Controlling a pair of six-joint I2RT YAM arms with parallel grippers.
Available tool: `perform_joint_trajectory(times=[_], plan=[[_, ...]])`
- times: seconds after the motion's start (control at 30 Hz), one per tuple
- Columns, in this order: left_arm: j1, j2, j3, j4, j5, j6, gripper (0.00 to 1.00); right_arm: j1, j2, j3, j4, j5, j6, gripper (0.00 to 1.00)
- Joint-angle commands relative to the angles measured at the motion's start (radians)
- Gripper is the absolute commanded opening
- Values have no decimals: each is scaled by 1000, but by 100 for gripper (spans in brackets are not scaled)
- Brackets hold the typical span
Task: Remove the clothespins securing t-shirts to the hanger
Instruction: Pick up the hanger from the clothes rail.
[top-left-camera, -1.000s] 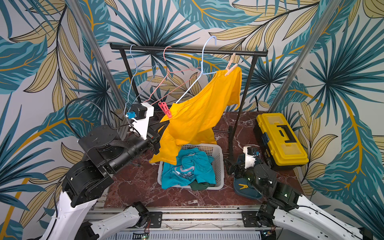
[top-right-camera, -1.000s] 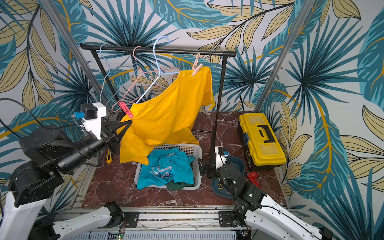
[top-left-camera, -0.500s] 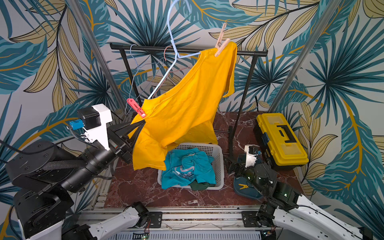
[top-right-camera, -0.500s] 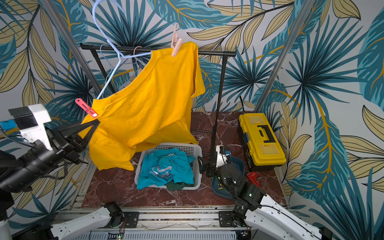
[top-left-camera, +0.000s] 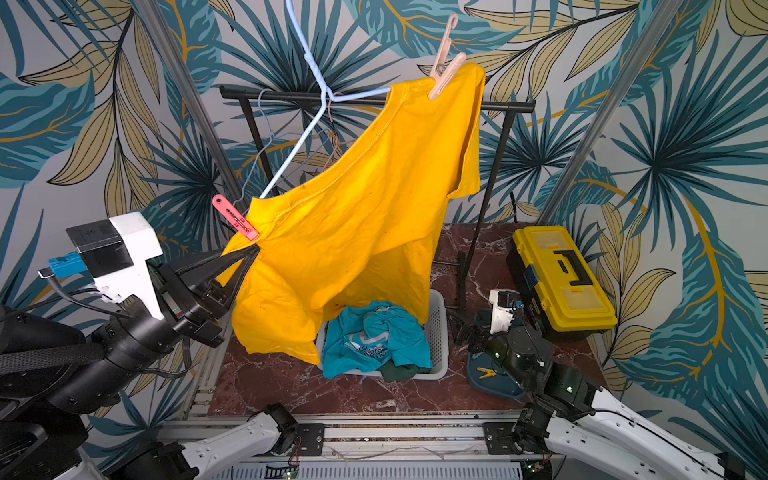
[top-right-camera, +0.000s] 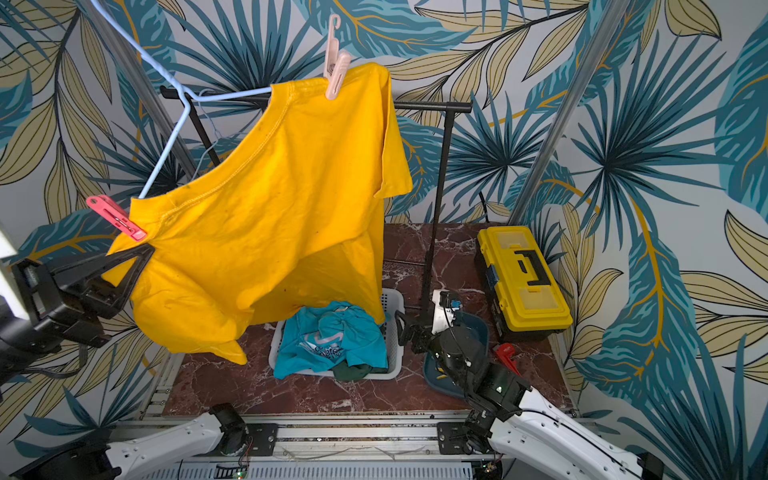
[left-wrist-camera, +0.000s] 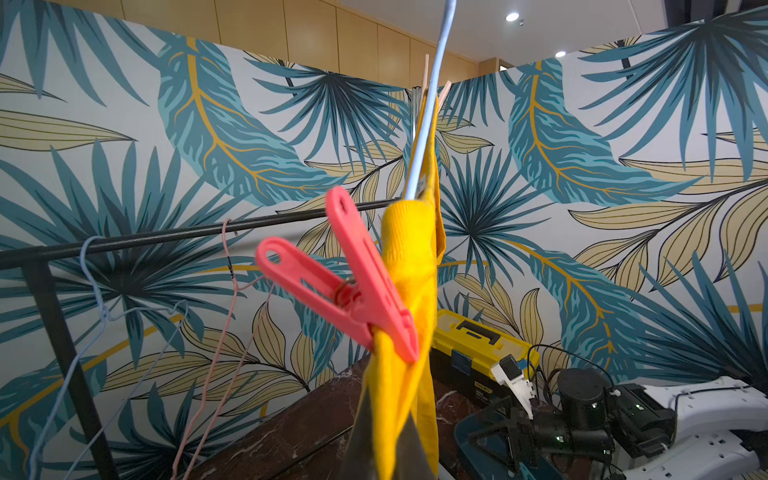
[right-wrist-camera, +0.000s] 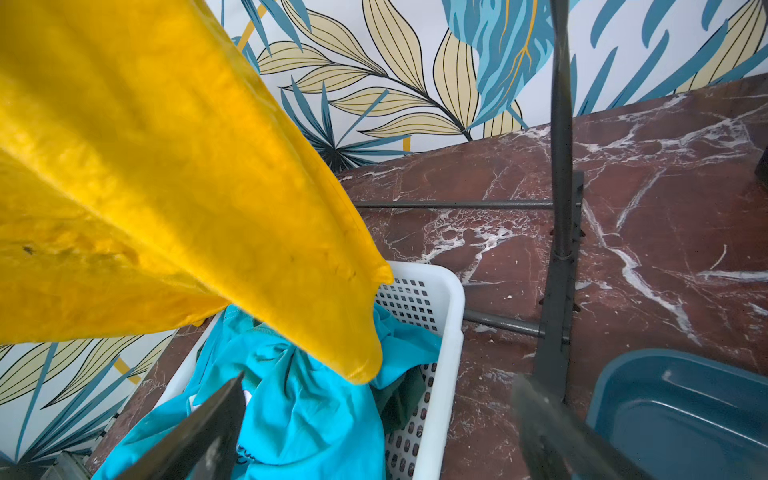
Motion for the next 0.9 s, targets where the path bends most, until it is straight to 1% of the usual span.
perform_joint_trajectory(times=[0.0,0.13,0.3,0.33,0.47,0.67,0.8,0.87], plan=[[4,-5,-17,32,52,-13,0,2,4,-8,24,-12,14,100],[4,-64,-120,32,51,-10,0,2,5,-6,25,-3,6,99],[3,-144,-245,33,52,-1,0,2,0,37,-5,-31,-33,99],[4,-157,-270,32,43,0,0,2,-4,47,-43,-34,-39,100],[4,-193,-396,34,52,-8,0,3,-27,93,-85,-40,-55,99],[4,-218,-656,64,137,-66,0,2,-16,264,-168,-87,-123,100],[4,-257,-823,170,117,-87,0,3,20,370,-195,-137,-162,99],[4,-264,-875,190,103,-88,0,2,44,405,-186,-157,-180,99]])
